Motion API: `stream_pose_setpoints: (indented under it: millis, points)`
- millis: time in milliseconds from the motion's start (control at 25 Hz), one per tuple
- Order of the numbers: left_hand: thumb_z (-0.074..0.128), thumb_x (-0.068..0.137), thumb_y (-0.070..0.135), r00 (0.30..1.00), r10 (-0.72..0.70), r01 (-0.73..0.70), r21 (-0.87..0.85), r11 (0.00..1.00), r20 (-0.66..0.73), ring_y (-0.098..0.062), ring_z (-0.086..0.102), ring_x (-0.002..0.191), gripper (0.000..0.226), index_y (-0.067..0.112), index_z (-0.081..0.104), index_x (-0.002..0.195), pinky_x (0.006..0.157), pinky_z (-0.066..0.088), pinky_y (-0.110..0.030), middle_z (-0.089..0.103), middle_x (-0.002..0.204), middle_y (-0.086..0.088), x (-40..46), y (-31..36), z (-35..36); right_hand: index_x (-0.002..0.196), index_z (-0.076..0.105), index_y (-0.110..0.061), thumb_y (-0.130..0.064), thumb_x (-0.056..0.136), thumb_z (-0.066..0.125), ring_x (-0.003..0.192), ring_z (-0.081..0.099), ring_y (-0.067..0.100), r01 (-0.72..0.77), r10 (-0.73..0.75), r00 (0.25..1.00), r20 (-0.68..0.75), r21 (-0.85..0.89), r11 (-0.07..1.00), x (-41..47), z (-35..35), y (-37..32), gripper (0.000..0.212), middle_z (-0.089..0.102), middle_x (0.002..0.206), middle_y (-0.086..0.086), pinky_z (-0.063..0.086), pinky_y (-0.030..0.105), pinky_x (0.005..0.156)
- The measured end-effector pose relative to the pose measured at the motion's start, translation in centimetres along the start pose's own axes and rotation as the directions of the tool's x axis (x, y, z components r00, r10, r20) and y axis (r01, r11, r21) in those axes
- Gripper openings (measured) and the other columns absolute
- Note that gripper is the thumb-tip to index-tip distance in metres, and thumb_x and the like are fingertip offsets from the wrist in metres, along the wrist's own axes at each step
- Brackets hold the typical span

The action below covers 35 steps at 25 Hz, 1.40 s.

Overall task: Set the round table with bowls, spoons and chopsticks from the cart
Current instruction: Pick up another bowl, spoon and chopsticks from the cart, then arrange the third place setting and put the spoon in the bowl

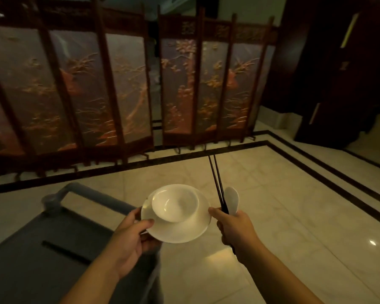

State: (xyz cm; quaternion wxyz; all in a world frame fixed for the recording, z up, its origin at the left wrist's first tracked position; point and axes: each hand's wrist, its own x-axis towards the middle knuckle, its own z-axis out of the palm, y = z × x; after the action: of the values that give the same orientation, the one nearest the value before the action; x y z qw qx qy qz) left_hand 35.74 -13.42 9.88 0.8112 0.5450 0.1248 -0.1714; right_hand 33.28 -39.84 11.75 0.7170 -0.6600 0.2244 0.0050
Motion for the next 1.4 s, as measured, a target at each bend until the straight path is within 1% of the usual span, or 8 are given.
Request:
stream_pose_setpoints:
  millis: [400, 520, 680, 760, 1000, 1160, 1240, 1400]
  points:
    - [0.058, 0.096, 0.000, 0.965, -0.077, 0.036, 0.165, 0.986, 0.252, -0.036, 0.076, 0.094, 0.041, 0.023, 0.056, 0.129, 0.070, 0.062, -0.044, 0.068, 0.120, -0.021, 13.0, -3.2, 28.7, 0.086, 0.075, -0.001, -0.018, 0.086, 0.075, 0.042, 0.031, 0.011, 0.101, -0.066, 0.958, -0.279, 0.113, 0.988, 9.9, -24.9, -6.5, 0.017, 0.067, 0.059, 0.005, 0.029, 0.025, 0.040]
    - [0.057, 0.097, 0.000, 0.930, -0.131, 0.056, 0.222, 0.973, 0.342, -0.036, 0.077, 0.091, 0.040, 0.023, 0.056, 0.129, 0.068, 0.062, -0.043, 0.069, 0.119, -0.021, 16.0, -5.1, 37.7, 0.090, 0.074, -0.001, -0.019, 0.087, 0.076, 0.044, 0.033, 0.010, 0.118, -0.055, 0.915, -0.401, 0.133, 0.984, 11.3, -32.5, -7.9, 0.018, 0.069, 0.059, 0.002, 0.033, 0.026, 0.040]
    - [0.057, 0.097, 0.002, 0.856, -0.224, 0.080, 0.308, 0.948, 0.466, -0.038, 0.076, 0.091, 0.038, 0.021, 0.056, 0.130, 0.069, 0.063, -0.043, 0.068, 0.119, -0.023, 19.7, -8.0, 48.3, 0.094, 0.073, -0.005, -0.023, 0.086, 0.078, 0.048, 0.039, 0.011, 0.113, -0.002, 0.836, -0.548, 0.169, 0.979, 12.7, -41.4, -8.6, 0.021, 0.069, 0.072, 0.010, 0.040, 0.023, 0.041]
    - [0.058, 0.097, 0.003, 0.812, -0.269, 0.085, 0.352, 0.932, 0.518, -0.038, 0.076, 0.090, 0.037, 0.021, 0.056, 0.130, 0.070, 0.063, -0.043, 0.069, 0.118, -0.024, 21.7, -9.6, 53.8, 0.094, 0.074, -0.006, -0.024, 0.086, 0.078, 0.047, 0.038, 0.011, 0.113, 0.029, 0.782, -0.623, 0.188, 0.976, 13.8, -45.7, -8.6, 0.020, 0.065, 0.064, 0.004, 0.040, 0.022, 0.040]
    - [0.061, 0.097, 0.007, 0.629, -0.416, 0.066, 0.488, 0.871, 0.657, -0.039, 0.076, 0.093, 0.036, 0.022, 0.056, 0.130, 0.072, 0.063, -0.043, 0.075, 0.111, -0.021, 29.8, -15.4, 72.4, 0.094, 0.074, -0.004, -0.023, 0.088, 0.076, 0.044, 0.035, 0.011, 0.168, 0.109, 0.590, -0.800, 0.254, 0.953, 19.1, -59.6, -9.2, 0.020, 0.062, 0.049, -0.004, 0.037, 0.022, 0.039]
    - [0.062, 0.097, 0.008, 0.448, -0.504, 0.019, 0.555, 0.831, 0.739, -0.039, 0.076, 0.094, 0.038, 0.022, 0.054, 0.131, 0.070, 0.063, -0.042, 0.076, 0.109, -0.019, 35.0, -18.5, 86.9, 0.101, 0.072, -0.006, -0.025, 0.086, 0.078, 0.045, 0.039, 0.012, 0.214, 0.168, 0.387, -0.907, 0.266, 0.940, 23.2, -68.6, -11.2, 0.025, 0.062, 0.060, 0.002, 0.038, 0.021, 0.037]
    - [0.062, 0.097, 0.009, 0.342, -0.551, -0.003, 0.588, 0.809, 0.761, -0.039, 0.076, 0.094, 0.039, 0.021, 0.053, 0.132, 0.069, 0.063, -0.042, 0.077, 0.108, -0.018, 36.5, -19.6, 94.1, 0.101, 0.071, -0.005, -0.024, 0.086, 0.078, 0.042, 0.036, 0.011, 0.257, 0.186, 0.297, -0.937, 0.266, 0.929, 24.6, -72.7, -12.7, 0.025, 0.060, 0.049, -0.005, 0.036, 0.022, 0.036]
    - [0.064, 0.096, 0.011, 0.188, -0.625, -0.056, 0.644, 0.763, 0.757, -0.038, 0.076, 0.096, 0.044, 0.022, 0.050, 0.136, 0.072, 0.064, -0.045, 0.071, 0.119, -0.019, 37.5, -22.2, 106.1, 0.099, 0.073, -0.008, -0.026, 0.085, 0.079, 0.038, 0.036, 0.008, 0.280, 0.243, 0.128, -0.961, 0.271, 0.921, 25.8, -79.4, -14.6, 0.024, 0.055, 0.040, -0.009, 0.036, 0.022, 0.037]
